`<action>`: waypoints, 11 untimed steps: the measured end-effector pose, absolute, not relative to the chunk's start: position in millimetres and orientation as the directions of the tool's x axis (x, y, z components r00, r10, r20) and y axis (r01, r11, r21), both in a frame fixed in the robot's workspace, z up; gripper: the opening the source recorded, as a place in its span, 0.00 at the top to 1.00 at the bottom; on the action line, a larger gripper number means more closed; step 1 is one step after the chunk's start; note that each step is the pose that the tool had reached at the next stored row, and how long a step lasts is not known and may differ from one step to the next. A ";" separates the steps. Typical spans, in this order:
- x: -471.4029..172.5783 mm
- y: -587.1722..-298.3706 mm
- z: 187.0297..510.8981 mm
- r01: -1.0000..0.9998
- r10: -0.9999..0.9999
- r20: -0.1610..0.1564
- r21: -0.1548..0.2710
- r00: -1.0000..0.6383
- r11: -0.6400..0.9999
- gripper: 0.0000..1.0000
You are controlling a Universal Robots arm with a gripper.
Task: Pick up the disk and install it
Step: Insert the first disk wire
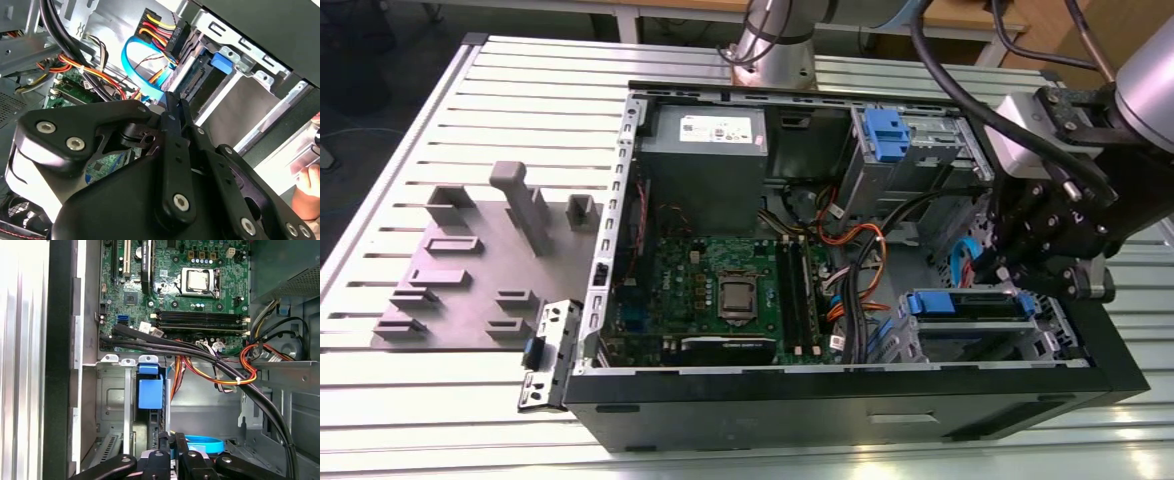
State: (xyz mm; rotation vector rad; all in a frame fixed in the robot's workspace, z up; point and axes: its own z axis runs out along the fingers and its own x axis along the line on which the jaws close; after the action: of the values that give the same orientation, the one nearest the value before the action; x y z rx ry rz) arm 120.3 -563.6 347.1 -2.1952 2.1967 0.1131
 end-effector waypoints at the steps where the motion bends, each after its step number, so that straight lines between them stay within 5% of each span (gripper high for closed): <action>1: 120.3 -564.6 346.9 -1.000 -0.997 -0.075 0.027 -0.002 0.000 0.84; 11: 120.2 -572.6 341.0 -1.000 -0.997 -0.077 0.027 -0.002 0.000 0.84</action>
State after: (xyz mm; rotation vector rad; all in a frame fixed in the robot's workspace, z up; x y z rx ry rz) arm 120.2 -572.6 341.0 -2.1947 2.1960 0.1143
